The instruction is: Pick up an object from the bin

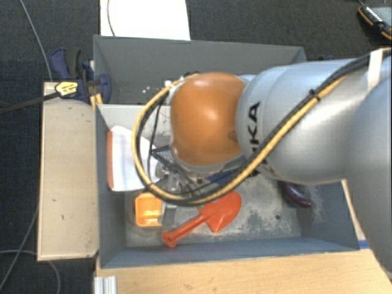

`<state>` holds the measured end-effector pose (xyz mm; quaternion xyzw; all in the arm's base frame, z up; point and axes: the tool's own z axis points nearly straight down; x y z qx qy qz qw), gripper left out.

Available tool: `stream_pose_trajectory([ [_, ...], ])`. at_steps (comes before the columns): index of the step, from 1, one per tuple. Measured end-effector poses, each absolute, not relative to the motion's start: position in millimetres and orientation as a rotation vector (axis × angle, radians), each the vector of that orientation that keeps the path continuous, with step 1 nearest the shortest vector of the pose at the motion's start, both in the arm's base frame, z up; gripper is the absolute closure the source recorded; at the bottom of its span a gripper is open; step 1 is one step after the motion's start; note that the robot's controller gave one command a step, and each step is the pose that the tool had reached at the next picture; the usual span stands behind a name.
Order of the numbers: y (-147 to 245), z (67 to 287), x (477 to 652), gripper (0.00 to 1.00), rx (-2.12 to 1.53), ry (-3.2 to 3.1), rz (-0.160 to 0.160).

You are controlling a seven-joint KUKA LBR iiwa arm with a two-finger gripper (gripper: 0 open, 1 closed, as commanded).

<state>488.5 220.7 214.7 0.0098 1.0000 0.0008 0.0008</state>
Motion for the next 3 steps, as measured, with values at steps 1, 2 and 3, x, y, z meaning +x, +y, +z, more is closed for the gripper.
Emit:
stream_pose_trajectory([
  [1, 224, 139, 493.6, 0.0, -0.043, 3.141, 0.002],
  [2, 198, 170, 558.0, 1.0, -0.044, 3.125, 0.01],
  [3, 198, 170, 557.9, 1.0, -0.043, 3.126, 0.01],
])
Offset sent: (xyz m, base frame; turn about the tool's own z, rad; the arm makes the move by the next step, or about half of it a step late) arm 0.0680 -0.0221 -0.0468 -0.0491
